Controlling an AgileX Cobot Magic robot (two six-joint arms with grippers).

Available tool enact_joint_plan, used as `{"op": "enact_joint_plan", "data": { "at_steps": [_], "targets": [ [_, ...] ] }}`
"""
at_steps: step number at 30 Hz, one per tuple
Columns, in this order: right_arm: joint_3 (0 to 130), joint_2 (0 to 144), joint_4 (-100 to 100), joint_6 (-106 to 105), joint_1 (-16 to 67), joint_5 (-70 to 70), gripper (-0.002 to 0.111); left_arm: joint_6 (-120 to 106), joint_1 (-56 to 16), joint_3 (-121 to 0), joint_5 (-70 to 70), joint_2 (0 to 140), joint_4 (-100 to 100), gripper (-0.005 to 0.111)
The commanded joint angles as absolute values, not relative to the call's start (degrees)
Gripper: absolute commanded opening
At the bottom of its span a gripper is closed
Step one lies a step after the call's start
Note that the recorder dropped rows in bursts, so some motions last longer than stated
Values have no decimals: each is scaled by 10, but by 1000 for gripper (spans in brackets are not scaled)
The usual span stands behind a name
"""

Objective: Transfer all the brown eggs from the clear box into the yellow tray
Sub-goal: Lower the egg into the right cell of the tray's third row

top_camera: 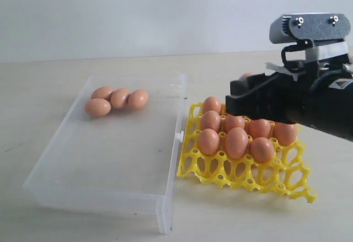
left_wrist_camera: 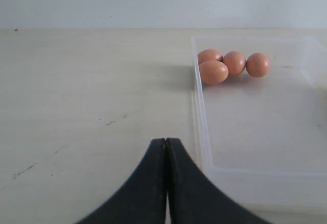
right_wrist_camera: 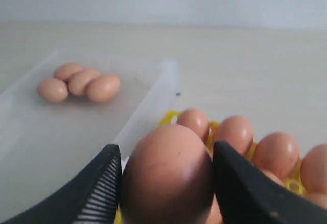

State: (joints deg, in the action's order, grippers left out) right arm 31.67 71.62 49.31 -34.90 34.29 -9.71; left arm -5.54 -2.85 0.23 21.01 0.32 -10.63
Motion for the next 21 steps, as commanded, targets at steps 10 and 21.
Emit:
{"op": "enact_joint_plan", "data": {
  "at_steps": [10,21],
  "targets": [
    [311,750,322,-223,171,0,0,-57,-28,0,208,0,-108,0],
    [284,822,313,-196,166,-73,0,-57,-28,0,208,0,-108,0]
  ]
}}
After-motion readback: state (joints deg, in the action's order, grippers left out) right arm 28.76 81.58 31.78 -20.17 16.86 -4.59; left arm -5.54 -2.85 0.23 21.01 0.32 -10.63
